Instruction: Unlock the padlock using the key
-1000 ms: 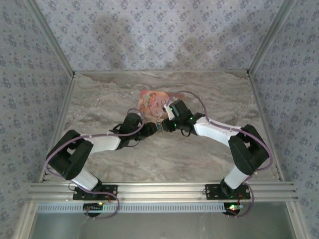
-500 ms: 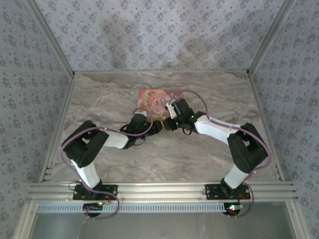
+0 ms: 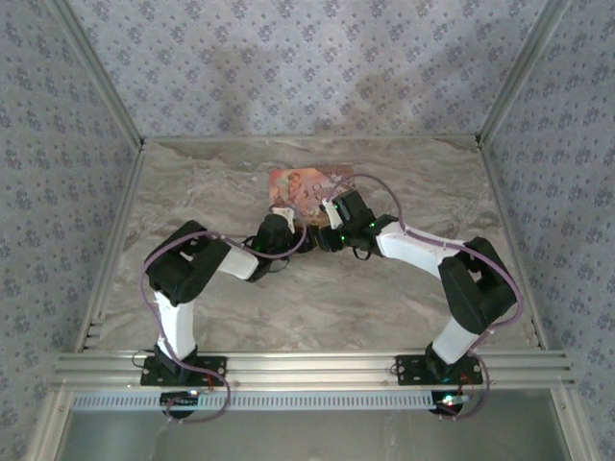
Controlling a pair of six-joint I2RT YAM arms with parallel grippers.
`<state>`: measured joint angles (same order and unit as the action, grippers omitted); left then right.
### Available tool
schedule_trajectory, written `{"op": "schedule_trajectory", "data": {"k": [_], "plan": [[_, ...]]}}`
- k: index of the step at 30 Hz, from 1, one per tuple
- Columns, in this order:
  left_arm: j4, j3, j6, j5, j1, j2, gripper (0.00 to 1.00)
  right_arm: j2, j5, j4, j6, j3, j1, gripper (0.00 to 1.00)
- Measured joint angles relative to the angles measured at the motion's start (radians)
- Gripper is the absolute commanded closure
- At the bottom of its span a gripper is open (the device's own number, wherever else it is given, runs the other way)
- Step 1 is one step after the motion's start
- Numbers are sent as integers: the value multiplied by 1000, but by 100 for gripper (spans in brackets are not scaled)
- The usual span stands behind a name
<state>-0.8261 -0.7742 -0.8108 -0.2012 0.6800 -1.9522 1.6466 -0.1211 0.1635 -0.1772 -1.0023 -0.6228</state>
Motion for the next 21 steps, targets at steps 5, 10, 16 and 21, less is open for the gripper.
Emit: {"op": "schedule_trajectory", "data": {"k": [5, 10, 16, 21], "plan": [[-24, -30, -2, -35, -9, -32, 71, -3, 0, -4, 0, 26, 2, 63], [-43, -63, -21, -62, -18, -61, 82, -27, -7, -8, -11, 57, 8, 63], [-79, -90, -57, -77, -19, -89, 68, -90, -27, -46, -52, 127, 40, 63], [-94, -108, -78, -84, -17, -104, 61, -113, -61, -97, -106, 188, 116, 63]]}}
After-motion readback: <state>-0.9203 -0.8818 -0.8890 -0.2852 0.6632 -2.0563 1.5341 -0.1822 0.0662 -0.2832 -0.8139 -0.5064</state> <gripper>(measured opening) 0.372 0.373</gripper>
